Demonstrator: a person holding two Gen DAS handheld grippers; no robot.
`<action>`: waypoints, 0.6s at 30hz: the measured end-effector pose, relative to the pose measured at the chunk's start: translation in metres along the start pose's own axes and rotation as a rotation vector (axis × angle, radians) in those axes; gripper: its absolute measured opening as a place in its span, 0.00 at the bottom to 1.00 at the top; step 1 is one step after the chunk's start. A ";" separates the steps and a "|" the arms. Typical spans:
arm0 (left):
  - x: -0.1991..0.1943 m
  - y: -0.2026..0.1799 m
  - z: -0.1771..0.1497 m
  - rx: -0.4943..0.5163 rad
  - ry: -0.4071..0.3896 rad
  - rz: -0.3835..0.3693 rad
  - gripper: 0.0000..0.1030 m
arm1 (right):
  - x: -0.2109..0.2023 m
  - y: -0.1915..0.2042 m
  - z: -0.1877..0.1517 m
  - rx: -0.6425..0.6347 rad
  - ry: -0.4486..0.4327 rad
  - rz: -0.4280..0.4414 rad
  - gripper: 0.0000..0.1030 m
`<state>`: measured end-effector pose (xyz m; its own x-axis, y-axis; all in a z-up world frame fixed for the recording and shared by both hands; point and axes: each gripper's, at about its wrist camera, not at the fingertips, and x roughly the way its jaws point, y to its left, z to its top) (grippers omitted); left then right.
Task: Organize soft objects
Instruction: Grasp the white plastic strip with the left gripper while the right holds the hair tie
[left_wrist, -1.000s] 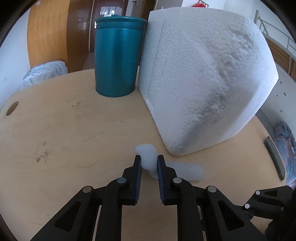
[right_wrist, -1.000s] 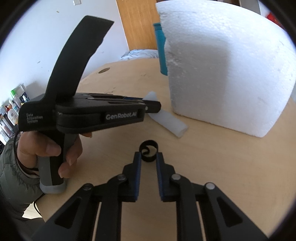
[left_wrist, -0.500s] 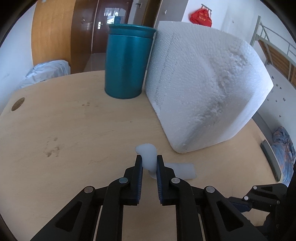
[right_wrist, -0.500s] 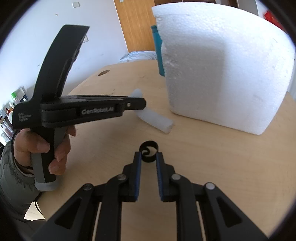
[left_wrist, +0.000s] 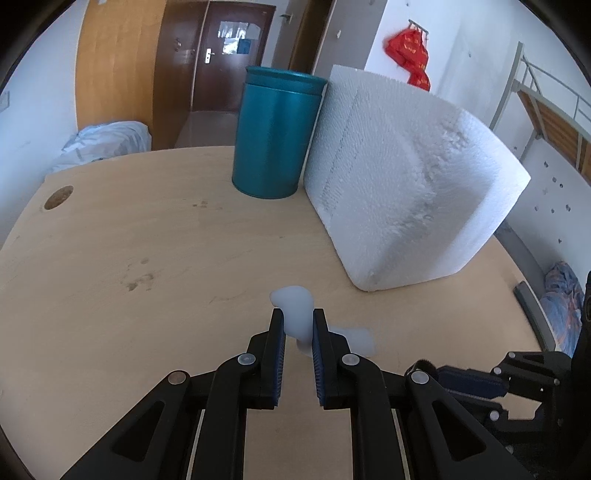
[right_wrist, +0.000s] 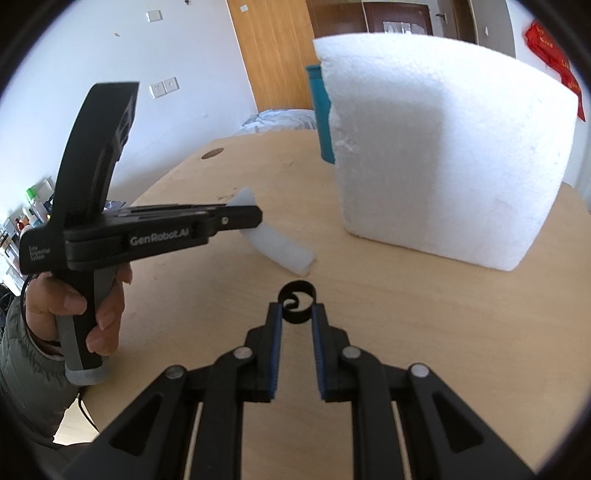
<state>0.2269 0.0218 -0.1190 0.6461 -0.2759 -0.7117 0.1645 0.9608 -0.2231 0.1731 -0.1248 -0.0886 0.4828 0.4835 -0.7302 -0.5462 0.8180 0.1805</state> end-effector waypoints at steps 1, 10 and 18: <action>-0.002 0.000 -0.001 0.001 -0.001 0.002 0.14 | -0.002 0.000 0.000 -0.002 -0.004 -0.002 0.19; -0.035 0.010 -0.013 -0.013 -0.048 0.024 0.14 | -0.019 -0.003 -0.005 0.006 -0.040 -0.006 0.19; -0.073 0.010 -0.029 -0.021 -0.087 0.031 0.14 | -0.042 0.000 -0.012 0.007 -0.086 -0.011 0.19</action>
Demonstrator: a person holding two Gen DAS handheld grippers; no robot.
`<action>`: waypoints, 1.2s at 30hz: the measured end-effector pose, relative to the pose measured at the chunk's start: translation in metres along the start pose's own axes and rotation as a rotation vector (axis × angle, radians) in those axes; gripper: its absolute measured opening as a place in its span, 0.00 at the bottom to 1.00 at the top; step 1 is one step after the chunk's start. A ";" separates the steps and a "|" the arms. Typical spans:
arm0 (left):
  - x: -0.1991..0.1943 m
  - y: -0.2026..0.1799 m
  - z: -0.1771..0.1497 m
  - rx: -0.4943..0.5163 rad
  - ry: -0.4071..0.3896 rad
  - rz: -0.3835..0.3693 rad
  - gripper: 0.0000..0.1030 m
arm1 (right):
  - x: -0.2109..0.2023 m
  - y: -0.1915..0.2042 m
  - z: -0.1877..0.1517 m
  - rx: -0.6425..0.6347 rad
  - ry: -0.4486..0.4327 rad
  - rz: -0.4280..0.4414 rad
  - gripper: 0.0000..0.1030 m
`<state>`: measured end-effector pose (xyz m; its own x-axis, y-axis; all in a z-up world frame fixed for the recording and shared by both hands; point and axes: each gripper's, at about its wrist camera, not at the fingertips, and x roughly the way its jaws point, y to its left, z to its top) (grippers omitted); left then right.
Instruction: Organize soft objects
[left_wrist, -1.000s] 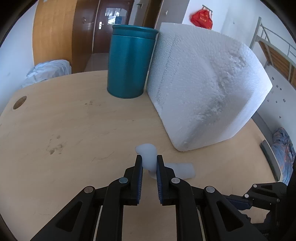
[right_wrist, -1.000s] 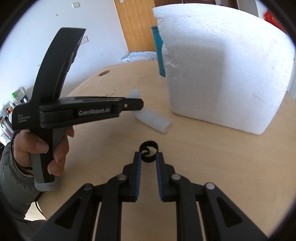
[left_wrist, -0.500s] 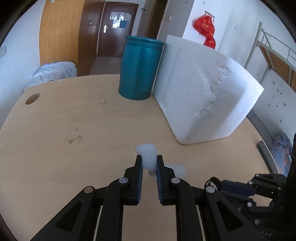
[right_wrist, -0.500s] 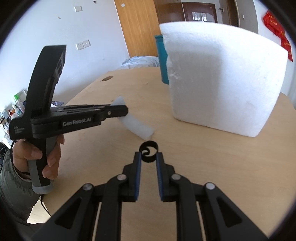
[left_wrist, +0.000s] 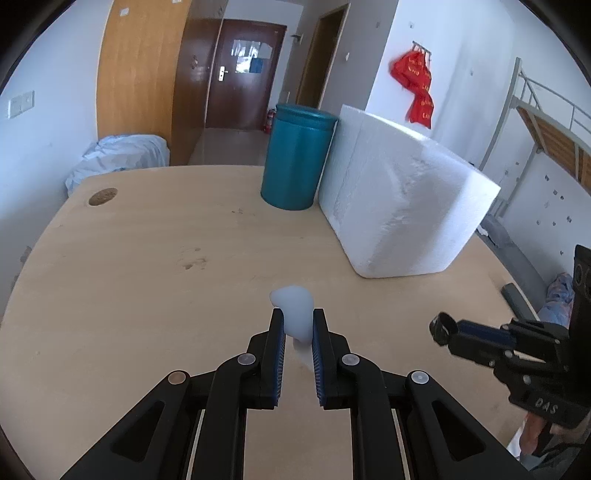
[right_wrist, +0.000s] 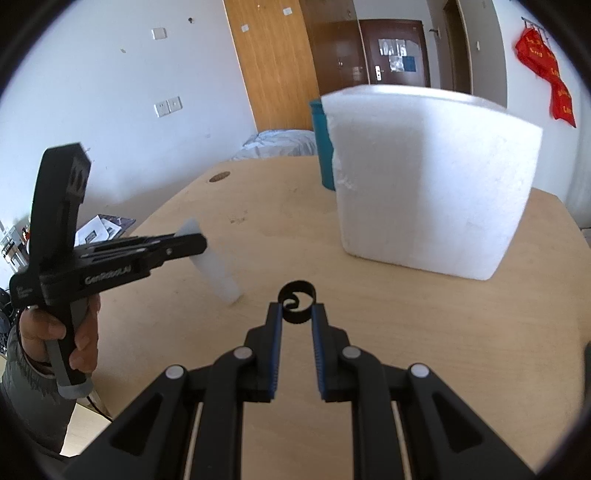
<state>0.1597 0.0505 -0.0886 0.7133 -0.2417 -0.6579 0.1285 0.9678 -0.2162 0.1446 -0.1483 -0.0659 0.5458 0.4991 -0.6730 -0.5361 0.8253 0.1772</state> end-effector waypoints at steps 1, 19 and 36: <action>-0.006 -0.001 -0.002 0.000 -0.007 0.000 0.14 | -0.003 0.000 -0.001 0.000 -0.006 -0.001 0.19; -0.097 -0.025 -0.014 0.044 -0.201 -0.052 0.14 | -0.059 -0.004 -0.004 -0.005 -0.135 -0.003 0.19; -0.153 -0.050 -0.021 0.055 -0.426 -0.086 0.14 | -0.075 -0.012 0.010 0.065 -0.242 -0.057 0.19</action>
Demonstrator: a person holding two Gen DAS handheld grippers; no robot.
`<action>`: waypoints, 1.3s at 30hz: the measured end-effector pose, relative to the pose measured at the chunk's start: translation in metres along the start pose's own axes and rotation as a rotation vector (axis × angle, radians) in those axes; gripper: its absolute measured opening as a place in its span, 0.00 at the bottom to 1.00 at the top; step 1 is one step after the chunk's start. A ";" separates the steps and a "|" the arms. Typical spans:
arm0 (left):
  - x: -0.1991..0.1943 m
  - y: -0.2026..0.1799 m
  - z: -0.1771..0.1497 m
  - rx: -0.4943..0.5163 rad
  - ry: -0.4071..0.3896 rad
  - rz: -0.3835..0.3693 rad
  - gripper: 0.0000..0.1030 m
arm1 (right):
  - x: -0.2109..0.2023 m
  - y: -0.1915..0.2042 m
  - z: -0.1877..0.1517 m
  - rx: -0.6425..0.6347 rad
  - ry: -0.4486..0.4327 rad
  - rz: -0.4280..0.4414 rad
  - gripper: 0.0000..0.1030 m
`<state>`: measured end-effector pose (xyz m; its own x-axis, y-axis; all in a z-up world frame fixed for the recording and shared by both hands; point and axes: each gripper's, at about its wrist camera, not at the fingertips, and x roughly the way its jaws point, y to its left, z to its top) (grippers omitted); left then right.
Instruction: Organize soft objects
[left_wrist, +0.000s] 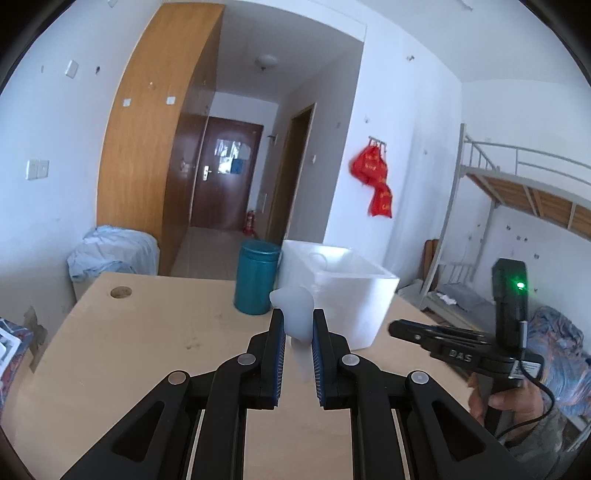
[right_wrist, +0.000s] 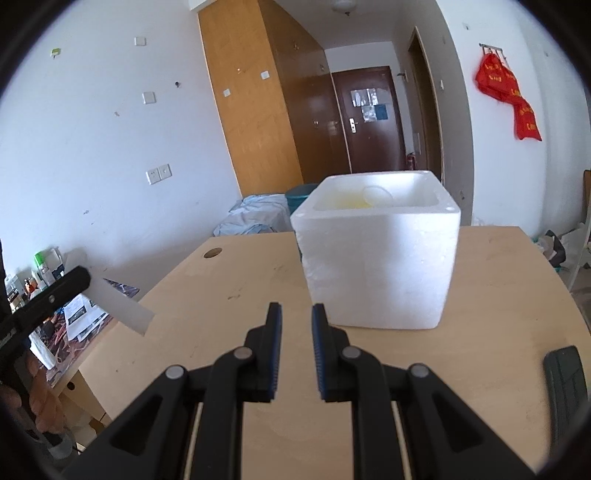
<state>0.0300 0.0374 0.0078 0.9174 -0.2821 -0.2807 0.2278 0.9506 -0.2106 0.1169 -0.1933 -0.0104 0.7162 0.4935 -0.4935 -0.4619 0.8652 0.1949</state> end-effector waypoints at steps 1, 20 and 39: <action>-0.001 -0.002 -0.001 -0.001 -0.003 -0.005 0.14 | -0.001 -0.001 0.000 -0.004 0.000 -0.003 0.19; 0.001 -0.006 -0.010 0.020 0.009 0.000 0.14 | 0.059 -0.043 -0.045 -0.007 0.216 -0.174 0.21; 0.054 0.000 -0.016 0.000 0.085 -0.060 0.14 | 0.085 -0.087 -0.025 -0.037 0.247 -0.335 0.66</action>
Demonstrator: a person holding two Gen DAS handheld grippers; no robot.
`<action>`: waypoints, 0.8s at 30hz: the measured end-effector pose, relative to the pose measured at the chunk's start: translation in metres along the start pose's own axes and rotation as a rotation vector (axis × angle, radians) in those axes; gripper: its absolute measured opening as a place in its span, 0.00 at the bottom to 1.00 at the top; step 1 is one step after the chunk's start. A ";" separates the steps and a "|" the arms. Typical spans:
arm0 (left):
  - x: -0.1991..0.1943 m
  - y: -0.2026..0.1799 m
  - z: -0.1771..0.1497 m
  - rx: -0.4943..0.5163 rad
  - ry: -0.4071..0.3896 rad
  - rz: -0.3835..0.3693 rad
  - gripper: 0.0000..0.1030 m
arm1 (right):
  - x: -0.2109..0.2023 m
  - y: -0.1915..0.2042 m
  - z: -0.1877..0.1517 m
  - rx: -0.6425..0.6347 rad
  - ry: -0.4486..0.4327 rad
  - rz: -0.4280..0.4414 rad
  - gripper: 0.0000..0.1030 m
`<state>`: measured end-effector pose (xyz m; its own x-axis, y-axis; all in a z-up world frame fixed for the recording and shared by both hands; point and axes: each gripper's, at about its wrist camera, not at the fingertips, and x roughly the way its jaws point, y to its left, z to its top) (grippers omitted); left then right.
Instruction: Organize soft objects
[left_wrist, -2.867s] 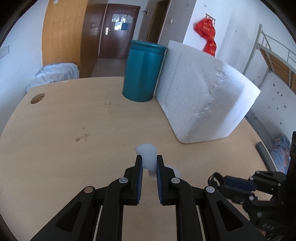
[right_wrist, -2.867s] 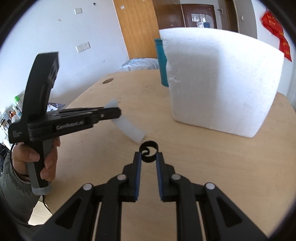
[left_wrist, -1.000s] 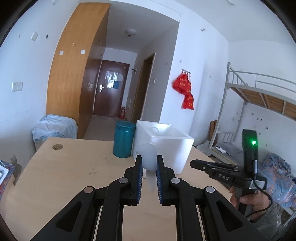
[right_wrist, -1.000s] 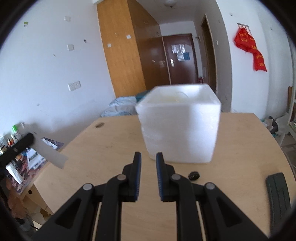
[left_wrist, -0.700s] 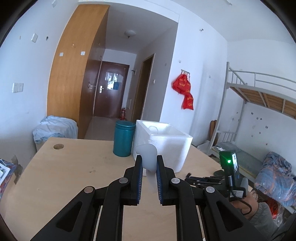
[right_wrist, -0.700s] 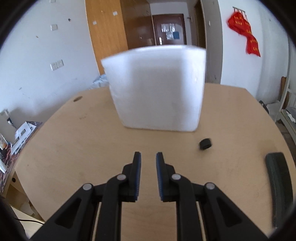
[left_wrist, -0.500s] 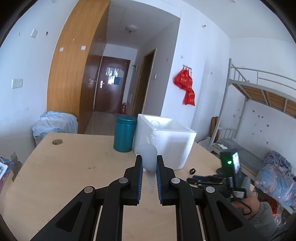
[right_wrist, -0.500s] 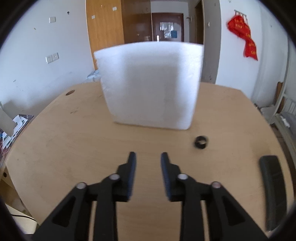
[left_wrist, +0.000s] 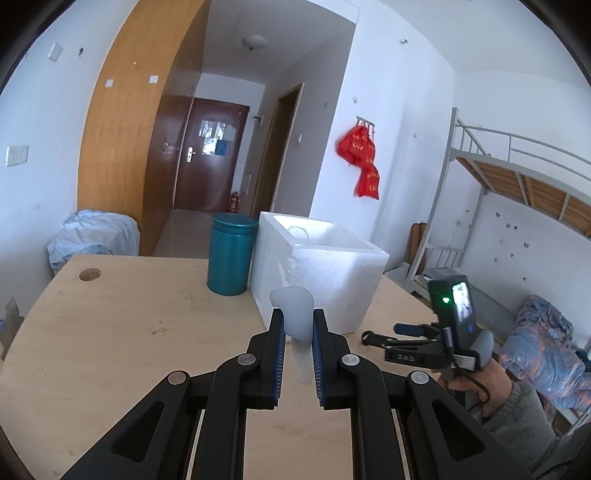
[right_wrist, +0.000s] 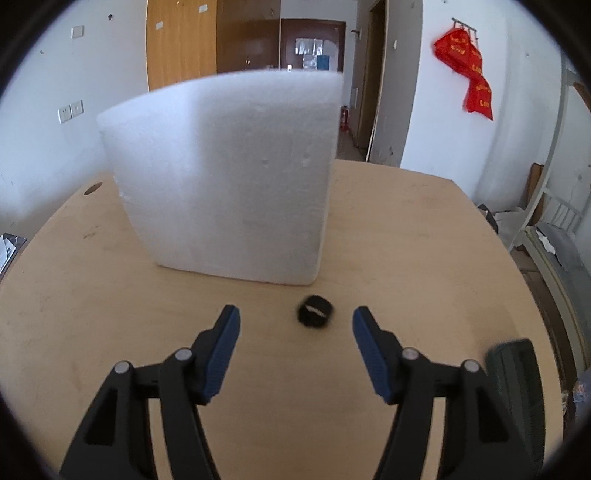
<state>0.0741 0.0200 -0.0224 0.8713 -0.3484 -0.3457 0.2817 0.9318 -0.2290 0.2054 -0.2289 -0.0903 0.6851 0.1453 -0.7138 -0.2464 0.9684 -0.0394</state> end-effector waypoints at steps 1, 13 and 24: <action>0.000 0.000 0.000 0.000 0.001 0.003 0.14 | 0.002 -0.001 -0.001 0.001 0.011 0.004 0.66; 0.007 0.003 0.000 -0.012 0.010 0.016 0.14 | 0.023 -0.007 -0.001 0.036 0.083 0.012 0.53; 0.007 0.006 -0.002 -0.022 0.018 0.020 0.14 | 0.028 -0.007 -0.003 0.058 0.108 0.025 0.37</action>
<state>0.0809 0.0230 -0.0281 0.8695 -0.3314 -0.3662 0.2552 0.9363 -0.2413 0.2243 -0.2320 -0.1126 0.6008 0.1500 -0.7852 -0.2201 0.9753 0.0179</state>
